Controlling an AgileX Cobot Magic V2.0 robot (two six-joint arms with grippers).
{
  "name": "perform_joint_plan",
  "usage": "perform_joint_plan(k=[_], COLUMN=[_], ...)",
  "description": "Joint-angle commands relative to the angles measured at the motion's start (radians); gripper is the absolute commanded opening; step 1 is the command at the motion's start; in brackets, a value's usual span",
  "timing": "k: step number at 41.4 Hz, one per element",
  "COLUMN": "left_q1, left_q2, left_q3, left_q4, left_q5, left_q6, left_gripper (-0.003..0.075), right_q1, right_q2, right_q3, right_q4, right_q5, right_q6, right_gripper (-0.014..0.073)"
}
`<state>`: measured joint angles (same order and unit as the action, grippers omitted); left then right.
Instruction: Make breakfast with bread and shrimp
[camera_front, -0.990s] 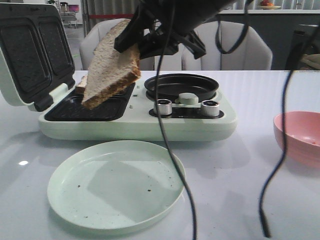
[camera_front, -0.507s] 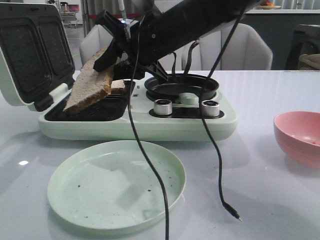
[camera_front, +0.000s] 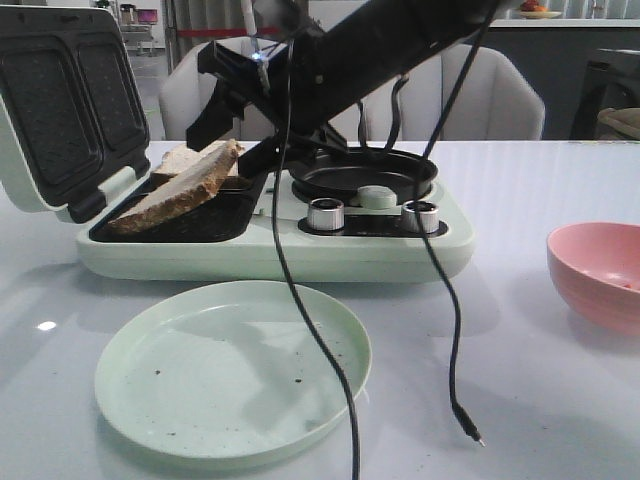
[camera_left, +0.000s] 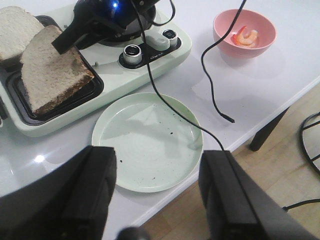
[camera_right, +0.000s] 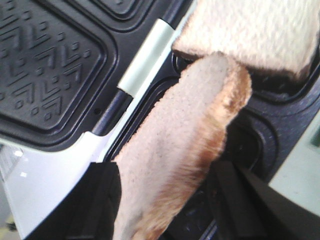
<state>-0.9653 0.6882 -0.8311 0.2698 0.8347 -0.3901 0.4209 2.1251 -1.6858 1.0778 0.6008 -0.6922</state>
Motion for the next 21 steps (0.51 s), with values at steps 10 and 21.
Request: perform_joint_plan(k=[10, 21], left_q1=[-0.007, -0.007], left_q2=[0.000, 0.000], left_q3=[-0.027, -0.027], left_q4=[0.018, 0.018], left_q5=[-0.075, -0.075], left_q6=[-0.003, -0.003], left_gripper=[0.0436, 0.0436], right_q1=[-0.009, -0.001], right_q2=[-0.360, -0.611], right_q3=[-0.035, 0.069], right_q4=[-0.560, -0.879], right_q5=[0.132, 0.272], right_q6=[0.339, 0.523], right_gripper=[0.0498, 0.0498])
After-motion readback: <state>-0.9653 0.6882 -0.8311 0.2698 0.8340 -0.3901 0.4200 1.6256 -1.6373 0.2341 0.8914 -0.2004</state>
